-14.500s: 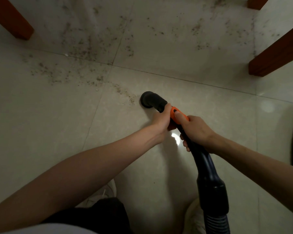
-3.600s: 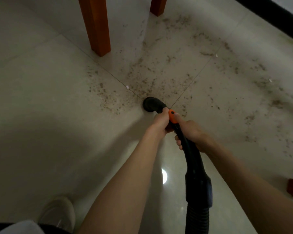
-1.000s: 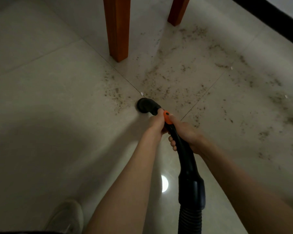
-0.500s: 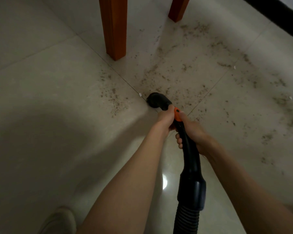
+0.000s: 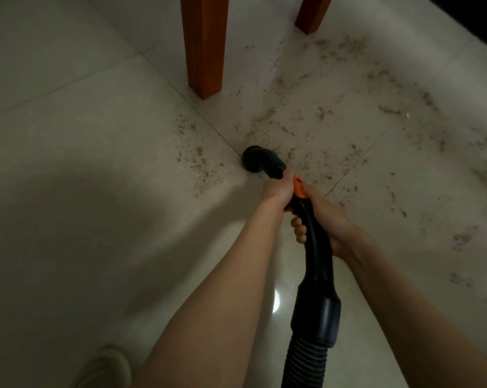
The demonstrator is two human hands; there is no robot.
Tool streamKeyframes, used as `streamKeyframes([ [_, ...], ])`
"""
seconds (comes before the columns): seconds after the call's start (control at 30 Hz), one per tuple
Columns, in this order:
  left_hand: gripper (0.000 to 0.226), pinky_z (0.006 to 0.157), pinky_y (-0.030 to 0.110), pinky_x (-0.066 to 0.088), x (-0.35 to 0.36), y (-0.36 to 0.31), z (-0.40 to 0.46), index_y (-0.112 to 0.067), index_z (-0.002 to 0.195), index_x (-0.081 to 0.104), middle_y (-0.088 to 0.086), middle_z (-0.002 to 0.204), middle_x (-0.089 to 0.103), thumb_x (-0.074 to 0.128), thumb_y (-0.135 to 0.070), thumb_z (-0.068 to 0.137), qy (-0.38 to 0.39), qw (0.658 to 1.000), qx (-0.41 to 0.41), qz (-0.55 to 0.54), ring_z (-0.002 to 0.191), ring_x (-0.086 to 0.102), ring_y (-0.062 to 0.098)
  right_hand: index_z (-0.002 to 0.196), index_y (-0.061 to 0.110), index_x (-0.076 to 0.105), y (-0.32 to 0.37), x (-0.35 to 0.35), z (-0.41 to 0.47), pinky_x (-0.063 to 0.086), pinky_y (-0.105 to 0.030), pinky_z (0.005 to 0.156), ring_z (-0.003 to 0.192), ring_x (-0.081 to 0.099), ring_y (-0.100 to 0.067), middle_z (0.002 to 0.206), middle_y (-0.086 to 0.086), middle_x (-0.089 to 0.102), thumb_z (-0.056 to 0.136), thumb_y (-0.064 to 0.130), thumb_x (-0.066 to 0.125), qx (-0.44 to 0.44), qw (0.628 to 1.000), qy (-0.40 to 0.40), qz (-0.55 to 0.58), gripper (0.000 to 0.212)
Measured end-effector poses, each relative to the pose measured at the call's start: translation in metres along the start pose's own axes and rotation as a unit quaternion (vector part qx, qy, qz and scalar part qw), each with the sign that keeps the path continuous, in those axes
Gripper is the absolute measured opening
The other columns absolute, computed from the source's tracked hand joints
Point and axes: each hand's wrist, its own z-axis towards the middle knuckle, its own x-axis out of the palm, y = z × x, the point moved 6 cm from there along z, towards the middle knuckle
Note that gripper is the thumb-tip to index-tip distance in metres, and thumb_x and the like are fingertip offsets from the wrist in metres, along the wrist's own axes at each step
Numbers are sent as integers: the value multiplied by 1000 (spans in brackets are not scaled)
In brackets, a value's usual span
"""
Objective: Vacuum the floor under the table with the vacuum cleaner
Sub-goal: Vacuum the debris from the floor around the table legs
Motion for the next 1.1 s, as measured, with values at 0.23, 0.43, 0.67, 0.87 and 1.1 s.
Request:
streamKeyframes([
  [0.23, 34, 77, 33, 52, -18, -5, -4, -8, 98, 55, 5, 79, 57, 43, -40, 96, -22, 999, 3, -25, 72, 57, 18, 99, -3, 57, 6, 13, 1, 42, -21, 36, 37, 47, -13, 50, -4, 49, 97, 57, 35, 4, 999, 8, -52, 64],
  [0.43, 31, 57, 26, 46, -32, 1, -14, -12, 80, 50, 4, 74, 54, 43, -38, 97, -39, 996, 3, -83, 65, 54, 16, 89, 2, 55, 9, 26, -8, 43, -23, 36, 38, 47, -14, 52, -7, 50, 98, 55, 33, 6, 995, 12, -102, 58],
  [0.67, 30, 58, 28, 45, -46, 18, -29, -9, 92, 56, 4, 73, 56, 44, -37, 95, -45, 991, -9, -122, 63, 55, 17, 110, -6, 56, 0, 36, -21, 44, -22, 36, 37, 47, -13, 51, -6, 49, 97, 55, 34, 20, 990, 25, -138, 66],
  [0.87, 29, 61, 27, 48, -58, 30, -43, -12, 80, 52, 4, 70, 55, 45, -36, 95, -58, 989, -12, -138, 63, 55, 16, 116, -7, 55, -9, 46, -31, 44, -22, 38, 39, 50, -13, 52, -5, 52, 97, 56, 34, 26, 985, 39, -167, 69],
  [1.1, 33, 50, 24, 41, -73, 36, -58, -12, 75, 51, 3, 65, 53, 43, -37, 96, -68, 982, -10, -178, 57, 52, 14, 100, -5, 59, -12, 59, -36, 46, -24, 41, 41, 52, -16, 53, -7, 54, 96, 56, 36, 14, 975, 36, -217, 66],
])
